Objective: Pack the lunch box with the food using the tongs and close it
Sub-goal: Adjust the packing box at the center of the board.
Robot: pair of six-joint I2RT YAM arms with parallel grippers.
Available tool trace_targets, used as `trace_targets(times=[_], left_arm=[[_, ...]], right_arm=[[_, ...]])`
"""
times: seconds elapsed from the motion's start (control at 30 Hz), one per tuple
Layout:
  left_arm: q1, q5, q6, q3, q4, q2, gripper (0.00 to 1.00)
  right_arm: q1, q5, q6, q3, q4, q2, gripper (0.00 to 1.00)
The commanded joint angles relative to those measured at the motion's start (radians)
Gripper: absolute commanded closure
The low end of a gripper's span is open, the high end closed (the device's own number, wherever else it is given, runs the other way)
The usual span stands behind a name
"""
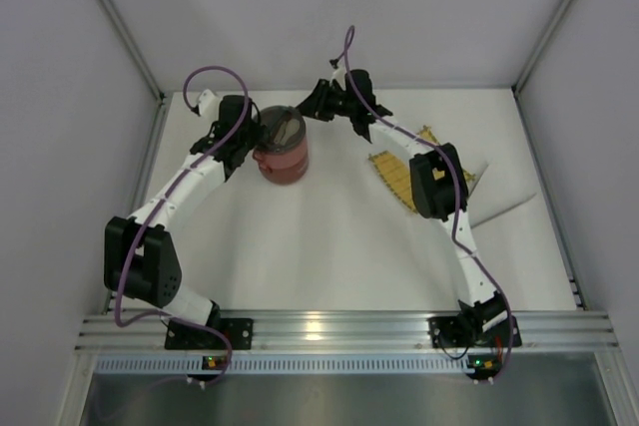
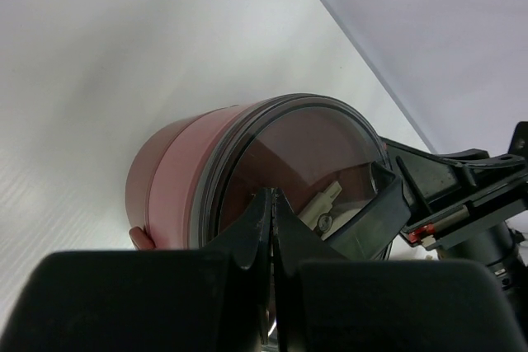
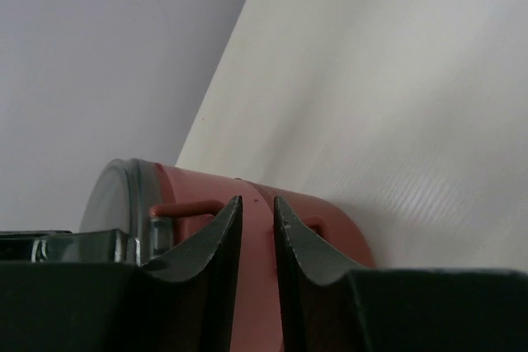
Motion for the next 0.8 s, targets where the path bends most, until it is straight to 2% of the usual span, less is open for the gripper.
trace_targets(times=[0.0, 0.33, 0.77], left_arm=[[-0.007, 0.009, -0.002, -0.002, -0.012, 0.023, 1.0], [-0.007, 0.001, -0.004, 0.012, -0.031, 0.045, 1.0], [-0.005, -0.011, 0.009, 0.031, -0.053, 0.069, 1.0]], right_arm=[[0.022, -0.119, -0.004, -0.041, 0.069, -0.054, 0.78], [0.038, -0.14, -0.033, -0.338, 0.176, -0.199, 0.81], [0.077, -0.111, -0.015, -0.583, 0.323, -0.35, 0.83]])
